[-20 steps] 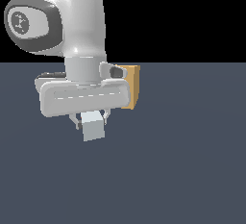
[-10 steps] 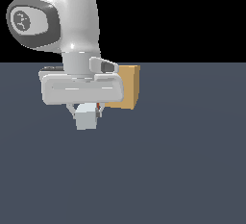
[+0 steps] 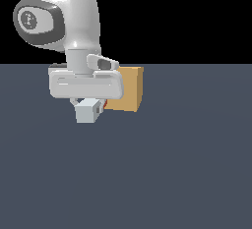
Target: Insert the peg into the horizontal hole in a box.
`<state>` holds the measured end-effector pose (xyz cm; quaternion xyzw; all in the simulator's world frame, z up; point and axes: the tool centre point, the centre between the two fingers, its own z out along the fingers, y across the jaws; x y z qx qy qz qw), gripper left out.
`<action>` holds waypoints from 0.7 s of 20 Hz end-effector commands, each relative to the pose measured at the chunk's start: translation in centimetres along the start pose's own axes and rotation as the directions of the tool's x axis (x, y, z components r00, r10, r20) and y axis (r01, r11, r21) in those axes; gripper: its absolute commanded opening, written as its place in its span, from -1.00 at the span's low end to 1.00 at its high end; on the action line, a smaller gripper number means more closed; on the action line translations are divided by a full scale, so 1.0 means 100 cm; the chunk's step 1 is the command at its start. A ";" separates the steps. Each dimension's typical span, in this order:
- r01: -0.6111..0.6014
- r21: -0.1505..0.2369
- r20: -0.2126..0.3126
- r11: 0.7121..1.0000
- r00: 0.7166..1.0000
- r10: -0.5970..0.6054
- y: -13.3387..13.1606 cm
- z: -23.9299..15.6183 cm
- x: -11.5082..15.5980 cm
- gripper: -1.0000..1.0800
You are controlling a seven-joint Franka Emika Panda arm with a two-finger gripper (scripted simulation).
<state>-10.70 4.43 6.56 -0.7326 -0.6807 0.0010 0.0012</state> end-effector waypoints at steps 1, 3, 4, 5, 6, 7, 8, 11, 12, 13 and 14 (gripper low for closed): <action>-0.048 -0.003 -0.001 0.999 0.999 0.048 0.000 -0.004 0.007 -1.00; -0.080 -0.003 -0.001 0.997 0.997 0.080 -0.001 -0.005 0.012 -1.00; -0.094 -0.003 -0.001 0.996 0.996 0.094 -0.001 -0.006 0.015 -1.00; -0.107 -0.003 -0.001 0.994 0.994 0.107 -0.001 -0.006 0.017 -1.00; -0.119 -0.003 -0.001 0.993 0.993 0.119 -0.002 -0.007 0.019 -1.00; -0.131 -0.003 -0.001 0.991 0.991 0.131 -0.002 -0.007 0.020 -1.00; -0.141 -0.003 -0.001 0.990 0.990 0.141 -0.002 -0.008 0.022 -1.00; -0.165 -0.003 -0.001 0.986 0.986 0.165 -0.002 -0.009 0.026 -1.00; -0.171 -0.003 -0.001 0.985 0.985 0.171 -0.002 -0.009 0.027 -1.00; -0.176 -0.003 -0.001 0.984 0.984 0.176 -0.002 -0.009 0.028 -1.00; -0.181 -0.003 -0.001 0.984 0.984 0.181 -0.002 -0.009 0.029 -1.00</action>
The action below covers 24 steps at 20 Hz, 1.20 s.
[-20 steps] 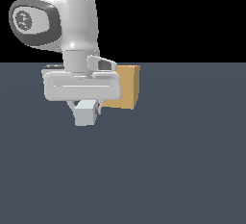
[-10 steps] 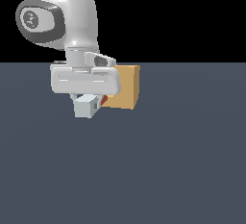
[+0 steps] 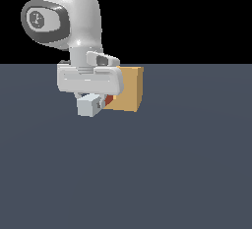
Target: Insert the peg into the horizontal hole in a box.
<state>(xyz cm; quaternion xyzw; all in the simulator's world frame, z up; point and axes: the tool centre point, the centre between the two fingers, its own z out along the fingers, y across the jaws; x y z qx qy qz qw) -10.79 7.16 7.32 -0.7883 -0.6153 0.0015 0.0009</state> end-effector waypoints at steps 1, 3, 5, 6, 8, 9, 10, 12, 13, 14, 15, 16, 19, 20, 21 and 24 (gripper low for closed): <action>-0.013 -0.003 -0.001 1.000 1.000 0.013 0.001 -0.002 0.002 -1.00; -0.016 -0.003 -0.001 1.000 1.000 0.016 0.001 -0.002 0.003 -1.00; -0.015 -0.003 -0.001 1.000 1.000 0.015 0.001 -0.002 0.003 -1.00; -0.013 -0.003 -0.001 1.000 1.000 0.013 0.001 -0.002 0.002 -1.00; -0.011 -0.003 -0.001 1.000 1.000 0.011 0.002 -0.002 0.002 -1.00; -0.011 -0.003 -0.001 1.000 1.000 0.011 0.002 -0.002 0.002 -1.00; -0.011 -0.003 -0.001 1.000 1.000 0.011 0.002 -0.002 0.002 -1.00; -0.011 0.000 0.000 1.000 1.000 0.011 0.000 0.000 0.001 -1.00; -0.011 -0.003 -0.002 1.000 1.000 0.011 0.002 -0.002 0.002 -1.00; -0.010 -0.006 -0.004 1.000 1.000 0.010 0.003 -0.004 0.003 -1.00; -0.010 -0.006 -0.004 1.000 1.000 0.010 0.003 -0.004 0.003 -1.00; -0.010 -0.006 -0.004 1.000 1.000 0.010 0.003 -0.004 0.003 -1.00; -0.010 -0.002 -0.002 1.000 1.000 0.010 0.002 -0.002 0.003 -1.00; -0.010 -0.002 -0.002 1.000 1.000 0.010 0.002 -0.002 0.004 -1.00; -0.010 -0.002 -0.002 1.000 1.000 0.010 0.001 -0.002 0.006 -1.00; -0.010 -0.003 -0.003 1.000 1.000 0.010 0.001 -0.002 0.016 -1.00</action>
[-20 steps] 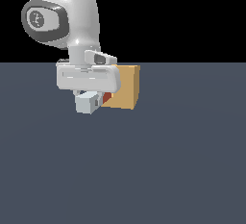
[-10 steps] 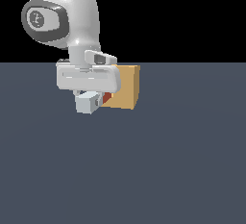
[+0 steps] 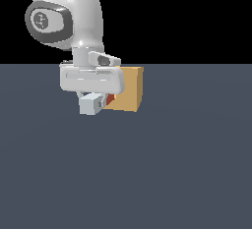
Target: Insert the peg into the horizontal hole in a box.
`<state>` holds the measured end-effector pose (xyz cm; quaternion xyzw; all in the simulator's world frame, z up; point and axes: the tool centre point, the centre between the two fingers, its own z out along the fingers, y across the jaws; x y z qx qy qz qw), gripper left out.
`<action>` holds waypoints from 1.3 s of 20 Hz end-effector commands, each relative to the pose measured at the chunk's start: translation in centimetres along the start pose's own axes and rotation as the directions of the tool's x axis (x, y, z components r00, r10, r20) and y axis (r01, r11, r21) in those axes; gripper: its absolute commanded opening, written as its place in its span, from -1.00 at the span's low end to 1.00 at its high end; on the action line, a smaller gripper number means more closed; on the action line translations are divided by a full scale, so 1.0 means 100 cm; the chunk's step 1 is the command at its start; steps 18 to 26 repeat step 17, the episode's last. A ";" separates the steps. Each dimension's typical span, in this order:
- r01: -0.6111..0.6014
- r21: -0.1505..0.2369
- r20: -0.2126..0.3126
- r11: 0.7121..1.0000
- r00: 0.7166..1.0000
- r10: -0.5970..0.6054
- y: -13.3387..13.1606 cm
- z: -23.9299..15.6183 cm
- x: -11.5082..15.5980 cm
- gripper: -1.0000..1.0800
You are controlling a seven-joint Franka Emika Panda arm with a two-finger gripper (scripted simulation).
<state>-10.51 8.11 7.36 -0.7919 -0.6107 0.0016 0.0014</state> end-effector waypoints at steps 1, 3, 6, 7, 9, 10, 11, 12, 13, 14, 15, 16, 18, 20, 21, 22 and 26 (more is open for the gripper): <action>0.001 -0.004 -0.002 1.000 1.000 -0.001 0.001 -0.002 0.011 -1.00; 0.001 -0.004 -0.003 1.000 1.000 -0.001 0.000 -0.002 0.023 -1.00; 0.001 -0.005 -0.003 1.000 1.000 -0.001 0.000 -0.002 0.047 -1.00; 0.001 -0.006 -0.003 1.000 1.000 -0.001 0.000 -0.003 0.055 -1.00; 0.001 -0.006 -0.003 1.000 1.000 -0.001 0.000 -0.003 0.068 -1.00; 0.001 -0.006 -0.004 1.000 1.000 -0.001 0.000 -0.003 0.074 -1.00; 0.001 -0.006 -0.004 1.000 1.000 -0.001 0.001 -0.003 0.078 -1.00; 0.001 -0.006 -0.004 1.000 1.000 -0.001 0.001 -0.003 0.082 -1.00; 0.001 -0.007 -0.004 1.000 1.000 -0.001 0.001 -0.004 0.086 -1.00; 0.001 -0.007 -0.004 1.000 1.000 -0.001 0.001 -0.004 0.088 -1.00; 0.001 -0.007 -0.004 1.000 1.000 -0.001 0.001 -0.004 0.090 -1.00; 0.001 -0.007 -0.004 1.000 1.000 -0.001 0.001 -0.004 0.091 -1.00; 0.001 -0.007 -0.004 1.000 1.000 -0.001 0.001 -0.004 0.091 -1.00; 0.001 -0.007 -0.004 1.000 1.000 -0.001 0.001 -0.004 0.091 -1.00; 0.001 -0.007 -0.004 1.000 1.000 -0.001 0.001 -0.004 0.091 -1.00; 0.001 -0.007 -0.004 1.000 1.000 -0.001 0.001 -0.004 0.091 -1.00; 0.001 -0.007 -0.004 1.000 1.000 -0.001 0.001 -0.004 0.091 -1.00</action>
